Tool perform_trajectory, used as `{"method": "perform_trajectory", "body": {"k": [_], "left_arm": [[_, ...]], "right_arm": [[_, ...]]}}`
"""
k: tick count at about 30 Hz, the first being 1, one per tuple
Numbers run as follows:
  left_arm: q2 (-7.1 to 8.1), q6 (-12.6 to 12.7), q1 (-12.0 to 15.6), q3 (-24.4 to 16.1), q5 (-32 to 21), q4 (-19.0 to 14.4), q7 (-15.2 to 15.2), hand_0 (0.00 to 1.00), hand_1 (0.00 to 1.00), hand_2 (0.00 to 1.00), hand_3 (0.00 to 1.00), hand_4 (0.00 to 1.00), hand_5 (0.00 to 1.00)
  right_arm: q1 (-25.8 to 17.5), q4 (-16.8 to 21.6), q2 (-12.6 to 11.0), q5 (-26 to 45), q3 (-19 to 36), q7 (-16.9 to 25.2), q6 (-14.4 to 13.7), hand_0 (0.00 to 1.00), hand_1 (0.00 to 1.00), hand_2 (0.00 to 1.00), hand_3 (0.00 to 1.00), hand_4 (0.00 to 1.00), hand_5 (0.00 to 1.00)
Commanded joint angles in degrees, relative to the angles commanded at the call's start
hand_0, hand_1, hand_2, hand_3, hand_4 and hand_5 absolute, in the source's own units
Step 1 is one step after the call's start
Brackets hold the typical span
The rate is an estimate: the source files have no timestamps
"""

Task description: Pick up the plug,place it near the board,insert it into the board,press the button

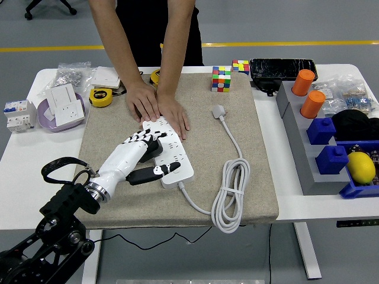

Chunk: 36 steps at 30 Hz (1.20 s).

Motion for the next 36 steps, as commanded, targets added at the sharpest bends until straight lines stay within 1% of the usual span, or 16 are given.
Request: {"method": "perform_trajectory", "body": {"k": [1,2,5,7,8,23,30,36], "left_arm": [[0.05,-0.2,0.0,0.0,0.2,0.1,0.3,0.998,0.998,0.960,0.924,0.998,0.998],[0.12,-0.6,0.0,0.0,0.3,0.3,0.6,0.998,0.998,0.957,0.900,0.998,0.998],[0.11,-2.4,-0.1,0.2,0.2,0.8,1.6,0.998,0.998,0.957,0.900,0.998,0.998],[0.11,-3.0,-0.2,0.4,0.1,0.9,1.8,0.998,0.998,0.957,0.900,0.998,0.998],[0.14,-3.0,-0.2,0.6,0.0,0.9,1.8,0.998,0.998,0.931,0.891,0.998,0.998],[-0.08,-3.6,-2.7,3.5,0.3,1.7,2.1,0.998,0.998,0.932,0.894,0.998,0.998],[-0.09,-4.0,-3.5,3.9,0.3,2.6,2.2,0.998,0.998,0.930,0.898,0.998,0.998],[0.01,-4.1,-3.4,3.8,0.4,2.8,2.2,0.998,0.998,0.927,0.900,0.998,0.998]], "right_arm": [[0.0,0.0,0.0,0.0,0.0,0.0,0.0,0.868,0.724,0.715,0.710,0.998,0.672],[0.0,0.0,0.0,-0.1,0.1,0.0,0.0,0.868,0.724,0.715,0.710,0.998,0.672],[0.1,0.0,0.0,-0.1,0.2,0.0,0.0,0.868,0.724,0.715,0.710,0.998,0.672],[0.1,0.0,0.0,-0.1,0.1,0.0,0.0,0.868,0.724,0.715,0.710,0.998,0.672],[0.2,0.0,0.0,0.0,0.1,0.0,0.0,0.867,0.724,0.715,0.710,0.998,0.672],[0.1,0.0,-0.1,-0.1,0.2,0.0,0.0,0.868,0.724,0.716,0.709,0.998,0.672],[0.2,0.0,-0.1,-0.1,0.0,0.0,0.0,0.867,0.724,0.716,0.709,0.998,0.670],[0.1,0.0,-0.1,-0.2,0.1,0.0,0.0,0.868,0.724,0.716,0.709,0.998,0.670]]}}
